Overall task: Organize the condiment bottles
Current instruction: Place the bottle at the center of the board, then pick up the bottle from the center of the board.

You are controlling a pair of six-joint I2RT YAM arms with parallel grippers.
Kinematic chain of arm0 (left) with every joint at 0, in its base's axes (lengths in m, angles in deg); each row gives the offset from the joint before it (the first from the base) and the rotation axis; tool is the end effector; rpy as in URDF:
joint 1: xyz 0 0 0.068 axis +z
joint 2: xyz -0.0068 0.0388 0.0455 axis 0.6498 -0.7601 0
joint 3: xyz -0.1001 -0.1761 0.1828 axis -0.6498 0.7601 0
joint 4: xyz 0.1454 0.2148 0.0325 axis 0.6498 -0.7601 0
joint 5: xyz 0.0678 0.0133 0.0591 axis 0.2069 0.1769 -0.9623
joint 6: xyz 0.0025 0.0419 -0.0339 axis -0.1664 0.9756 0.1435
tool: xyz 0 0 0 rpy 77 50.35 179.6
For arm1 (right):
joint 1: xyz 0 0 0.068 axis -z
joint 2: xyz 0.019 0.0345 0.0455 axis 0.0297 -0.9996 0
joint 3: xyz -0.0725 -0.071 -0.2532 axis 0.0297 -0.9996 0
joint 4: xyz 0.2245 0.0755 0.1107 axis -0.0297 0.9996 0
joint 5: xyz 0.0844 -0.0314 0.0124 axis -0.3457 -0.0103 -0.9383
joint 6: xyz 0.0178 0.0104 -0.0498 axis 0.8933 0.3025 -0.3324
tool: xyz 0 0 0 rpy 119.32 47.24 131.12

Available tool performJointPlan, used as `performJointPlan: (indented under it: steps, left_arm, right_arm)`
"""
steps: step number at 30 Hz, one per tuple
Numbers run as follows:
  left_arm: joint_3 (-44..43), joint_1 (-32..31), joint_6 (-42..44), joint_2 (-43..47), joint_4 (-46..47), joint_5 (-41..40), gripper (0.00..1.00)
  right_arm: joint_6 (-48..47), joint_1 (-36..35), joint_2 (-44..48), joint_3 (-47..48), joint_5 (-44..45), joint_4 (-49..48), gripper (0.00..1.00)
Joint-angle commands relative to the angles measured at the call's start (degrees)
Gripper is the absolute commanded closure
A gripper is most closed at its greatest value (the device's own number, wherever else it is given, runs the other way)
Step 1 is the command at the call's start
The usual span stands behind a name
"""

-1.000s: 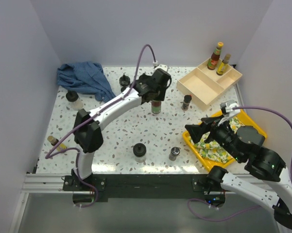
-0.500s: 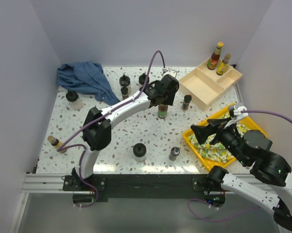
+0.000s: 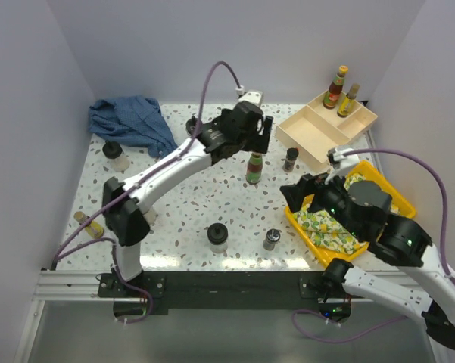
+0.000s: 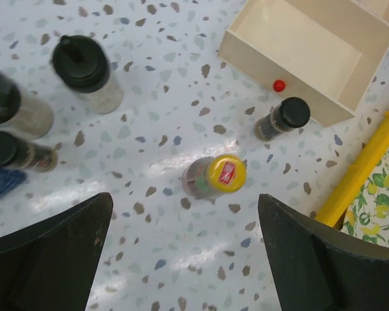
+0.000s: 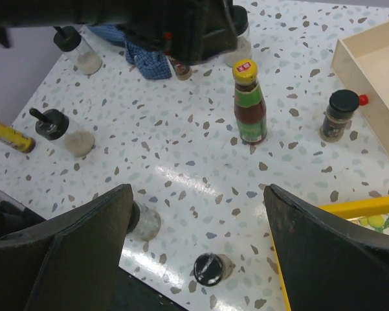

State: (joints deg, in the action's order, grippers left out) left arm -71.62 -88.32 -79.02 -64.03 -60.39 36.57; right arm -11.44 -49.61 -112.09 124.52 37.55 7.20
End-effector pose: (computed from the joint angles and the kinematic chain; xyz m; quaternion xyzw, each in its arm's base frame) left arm 0.2986 -0.3098 0.3656 0.0796 0.8795 -0.1313 0.4505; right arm 0.0817 0.0812 0.4070 -0.0897 0.7825 0.2363 0.5690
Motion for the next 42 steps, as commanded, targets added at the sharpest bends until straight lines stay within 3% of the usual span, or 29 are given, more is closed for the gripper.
performJointPlan:
  steps: [1, 4, 7, 12, 19, 28, 35, 42]
  left_arm:
    - [11.8, 5.5, -0.9, 17.8, 0.1, -1.7, 0.0]
    - [24.8, 10.5, 1.7, 29.9, 3.7, -0.3, 0.0]
    - [37.1, 11.1, 6.3, 40.2, 5.2, -4.3, 0.0]
    - [45.3, 11.2, 10.1, 50.9, 4.6, -6.6, 0.0]
    - [58.5, 11.0, 15.1, 62.2, 9.4, -10.2, 0.0]
    - [67.0, 11.0, 13.2, 73.7, 18.1, -8.1, 0.0]
    - [67.0, 11.0, 12.3, 74.0, 17.0, -9.3, 0.0]
    - [67.1, 11.0, 12.4, 73.2, 17.2, -9.2, 0.0]
  right_arm:
    - [-1.6, 0.0, -8.6, 3.2, 1.0, -8.1, 0.13]
    - [-3.1, 0.1, -16.7, 5.4, 2.4, -10.3, 0.14]
    - [-5.4, 0.2, -24.3, 6.4, 3.9, -14.8, 0.13]
    - [-6.9, 2.7, -37.2, 10.9, 6.1, -17.3, 0.14]
    - [-5.3, 8.1, -43.7, 12.1, 7.7, -18.9, 0.15]
    - [-5.9, 12.4, -45.9, 10.4, 3.3, -23.7, 0.18]
    - [-5.9, 13.4, -50.0, 10.1, 2.6, -26.2, 0.27]
    - [-4.8, 13.4, -50.4, 7.7, 4.6, -29.4, 0.42]
